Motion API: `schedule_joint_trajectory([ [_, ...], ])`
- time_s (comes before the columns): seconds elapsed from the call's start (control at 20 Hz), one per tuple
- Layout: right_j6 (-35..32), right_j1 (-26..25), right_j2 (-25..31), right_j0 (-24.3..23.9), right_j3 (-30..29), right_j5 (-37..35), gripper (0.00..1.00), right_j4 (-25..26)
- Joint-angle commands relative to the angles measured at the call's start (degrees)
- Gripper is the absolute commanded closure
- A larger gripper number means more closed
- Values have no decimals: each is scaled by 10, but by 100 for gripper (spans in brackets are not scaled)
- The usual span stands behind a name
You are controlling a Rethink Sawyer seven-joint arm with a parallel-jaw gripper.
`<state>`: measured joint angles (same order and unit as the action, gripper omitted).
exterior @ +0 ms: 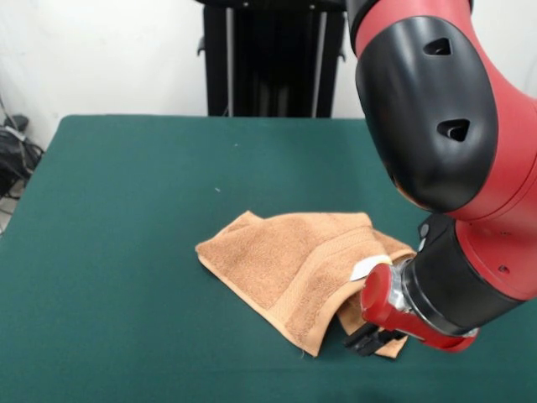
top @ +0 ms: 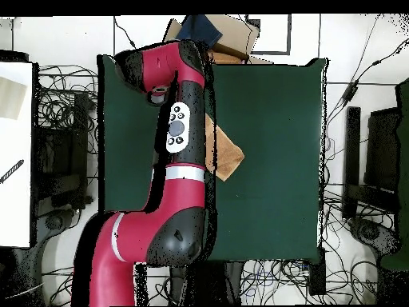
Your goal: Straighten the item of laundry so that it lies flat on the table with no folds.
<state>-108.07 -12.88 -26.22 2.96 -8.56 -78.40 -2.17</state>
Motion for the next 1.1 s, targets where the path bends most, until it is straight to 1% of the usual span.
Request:
schedule_joint_trajectory([
  [0.05,71,-10,51,-4,-79,-12,100,-11],
  [0.3,67,1,51,0,-96,-8,100,-6],
  [0.7,70,-6,49,-3,-85,-18,100,-8],
  [1.1,74,0,54,-2,-95,-15,100,-10],
])
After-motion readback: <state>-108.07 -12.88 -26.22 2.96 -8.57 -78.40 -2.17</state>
